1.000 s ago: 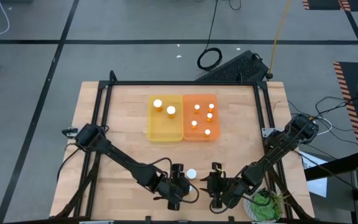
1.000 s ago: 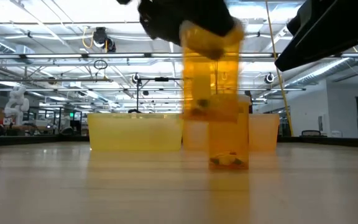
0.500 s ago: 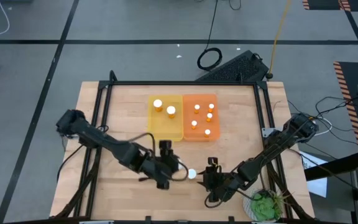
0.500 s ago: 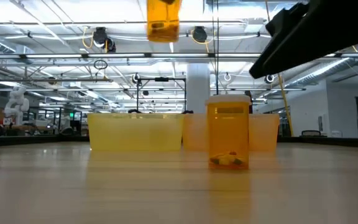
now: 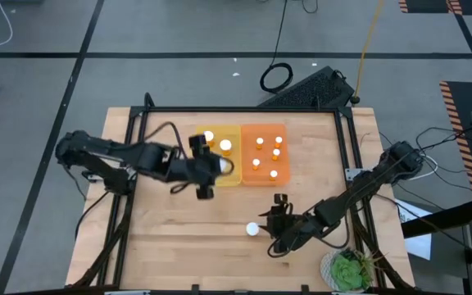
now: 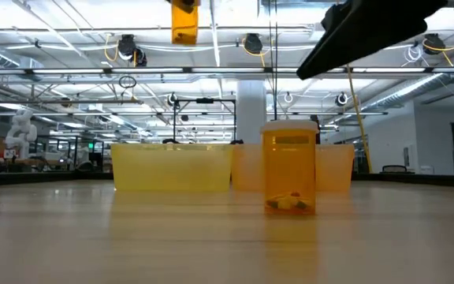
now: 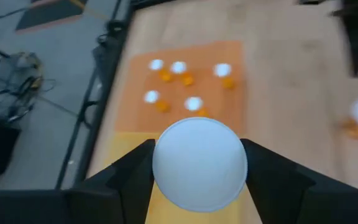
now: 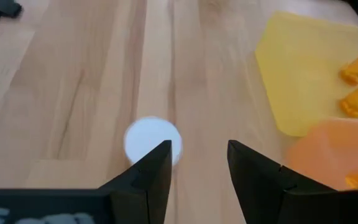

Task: Pick and place medicine bottles into bin by pill shape (circle, oval)
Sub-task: Put the large orange pill bottle into the yellow bin

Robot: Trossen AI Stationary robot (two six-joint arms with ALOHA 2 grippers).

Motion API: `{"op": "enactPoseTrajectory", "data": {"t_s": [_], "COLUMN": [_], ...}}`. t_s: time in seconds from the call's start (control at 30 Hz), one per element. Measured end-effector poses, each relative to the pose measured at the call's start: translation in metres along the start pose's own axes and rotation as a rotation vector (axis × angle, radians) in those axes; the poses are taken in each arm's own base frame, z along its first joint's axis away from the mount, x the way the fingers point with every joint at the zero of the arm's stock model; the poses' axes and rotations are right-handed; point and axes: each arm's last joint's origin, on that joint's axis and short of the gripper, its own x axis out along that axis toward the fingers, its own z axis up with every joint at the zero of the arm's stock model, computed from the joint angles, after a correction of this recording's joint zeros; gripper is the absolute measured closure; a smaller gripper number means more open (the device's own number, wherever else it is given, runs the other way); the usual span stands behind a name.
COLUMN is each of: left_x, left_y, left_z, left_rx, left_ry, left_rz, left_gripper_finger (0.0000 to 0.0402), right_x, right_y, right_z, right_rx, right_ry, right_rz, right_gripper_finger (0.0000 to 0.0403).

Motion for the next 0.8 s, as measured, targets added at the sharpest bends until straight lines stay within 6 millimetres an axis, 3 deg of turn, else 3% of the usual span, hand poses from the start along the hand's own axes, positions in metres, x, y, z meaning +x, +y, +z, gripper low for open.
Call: {"op": "enactPoseTrajectory", "data": {"t_s": [0.2,0.4,0.6,0.8], "left_x": [0.016,0.053,0.093,0.119], "left_y": [0.036,0.050,0.057,0.063], "left_z": [-0.009,-0.038,-0.079,-0.121], "left_rx": [-0.041,-0.082,-0.159,-0.247], "left_ry": [0.077,0.139,0.142,0.150], "left_rz": [0.069,0.056,0.032,0.027], "left_gripper_finger": [0.0182,0.0172,0.0181,0.0172], "right_x": [-0.009,-0.009,-0.003,0.010], "right_y": [-0.007,-0.008,-0.014,-0.024], "right_z": [0.003,0.002,-0.009,-0.022], "right_rx": [-0.004,-0.020,-0.005,0.041], "right_ry": [0.006,0.016,0.032,-0.003], "right_rz": [-0.010,-0.015,-0.053,-0.068], "right_gripper_finger": [0.0255,0.0255,0.0255,0.0255]}}
